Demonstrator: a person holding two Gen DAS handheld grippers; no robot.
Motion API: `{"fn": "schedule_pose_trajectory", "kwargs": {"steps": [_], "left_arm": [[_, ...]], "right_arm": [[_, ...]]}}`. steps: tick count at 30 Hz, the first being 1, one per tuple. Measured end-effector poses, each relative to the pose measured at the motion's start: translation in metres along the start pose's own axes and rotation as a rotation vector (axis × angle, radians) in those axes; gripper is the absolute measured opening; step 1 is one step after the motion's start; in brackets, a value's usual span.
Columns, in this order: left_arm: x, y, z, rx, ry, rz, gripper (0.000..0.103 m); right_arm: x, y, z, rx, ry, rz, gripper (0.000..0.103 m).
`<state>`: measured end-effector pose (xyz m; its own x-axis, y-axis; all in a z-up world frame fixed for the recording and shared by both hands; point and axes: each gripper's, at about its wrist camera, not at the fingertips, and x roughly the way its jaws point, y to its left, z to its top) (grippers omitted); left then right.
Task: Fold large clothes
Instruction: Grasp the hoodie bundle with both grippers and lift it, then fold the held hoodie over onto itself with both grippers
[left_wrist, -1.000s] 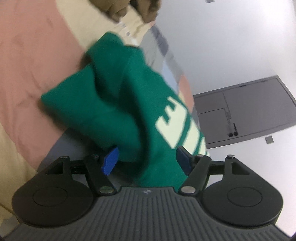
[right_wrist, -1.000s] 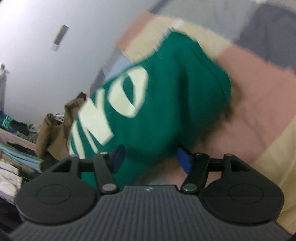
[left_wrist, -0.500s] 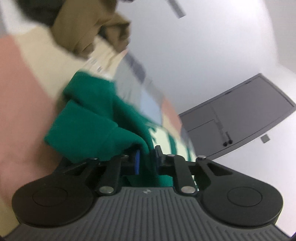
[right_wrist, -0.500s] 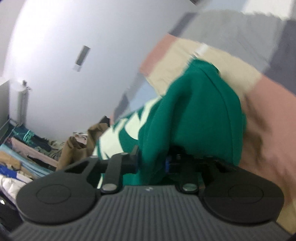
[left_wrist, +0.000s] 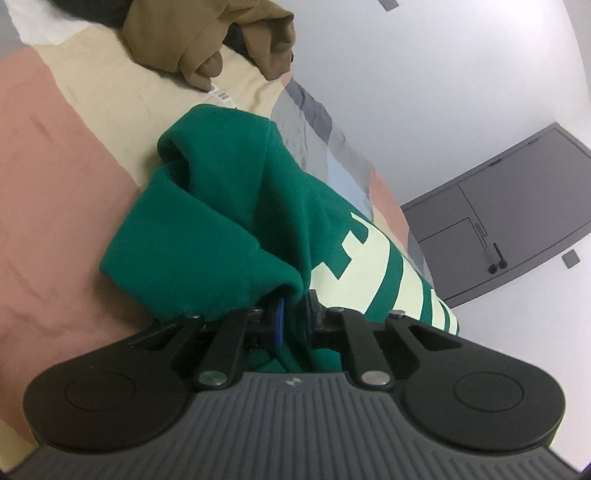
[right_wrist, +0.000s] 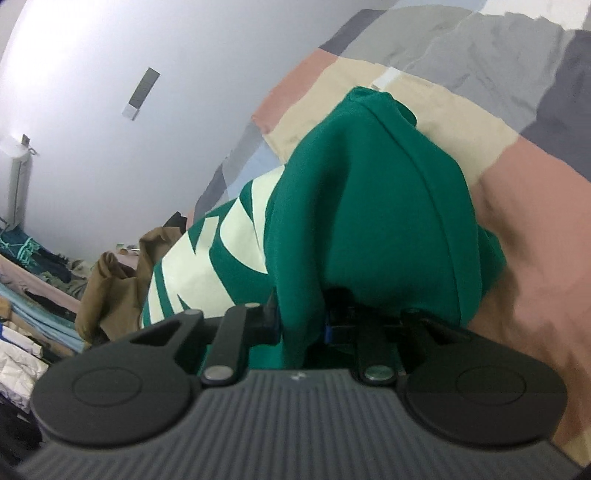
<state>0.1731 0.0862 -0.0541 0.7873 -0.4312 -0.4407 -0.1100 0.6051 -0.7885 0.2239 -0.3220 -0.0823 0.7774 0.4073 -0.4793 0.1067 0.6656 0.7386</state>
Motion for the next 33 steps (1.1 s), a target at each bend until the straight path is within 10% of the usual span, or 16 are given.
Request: {"fn": "schedule_pose_trajectory", "kwargs": {"steps": [5, 7, 9, 11, 12, 33], "left_arm": [[-0.012, 0.001, -0.003, -0.019, 0.006, -0.012, 0.019], [-0.015, -0.001, -0.003, -0.035, 0.023, -0.033, 0.042], [-0.019, -0.002, -0.008, -0.056, 0.05, -0.059, 0.076], [-0.021, 0.0, -0.016, -0.097, 0.078, -0.089, 0.083], [-0.02, 0.002, -0.021, -0.129, 0.094, -0.105, 0.088], [0.028, 0.064, -0.04, -0.629, 0.066, -0.273, 0.103]], "right_arm": [[-0.012, 0.005, -0.011, 0.018, 0.007, -0.02, 0.026], [-0.02, 0.008, -0.017, 0.033, 0.016, -0.02, 0.027], [-0.023, 0.008, -0.026, 0.057, 0.038, -0.013, 0.038], [-0.022, 0.003, -0.035, 0.116, 0.06, -0.002, 0.083], [-0.02, -0.001, -0.039, 0.16, 0.074, 0.004, 0.089], [0.028, -0.014, -0.034, 0.32, -0.077, 0.268, 0.094]]}}
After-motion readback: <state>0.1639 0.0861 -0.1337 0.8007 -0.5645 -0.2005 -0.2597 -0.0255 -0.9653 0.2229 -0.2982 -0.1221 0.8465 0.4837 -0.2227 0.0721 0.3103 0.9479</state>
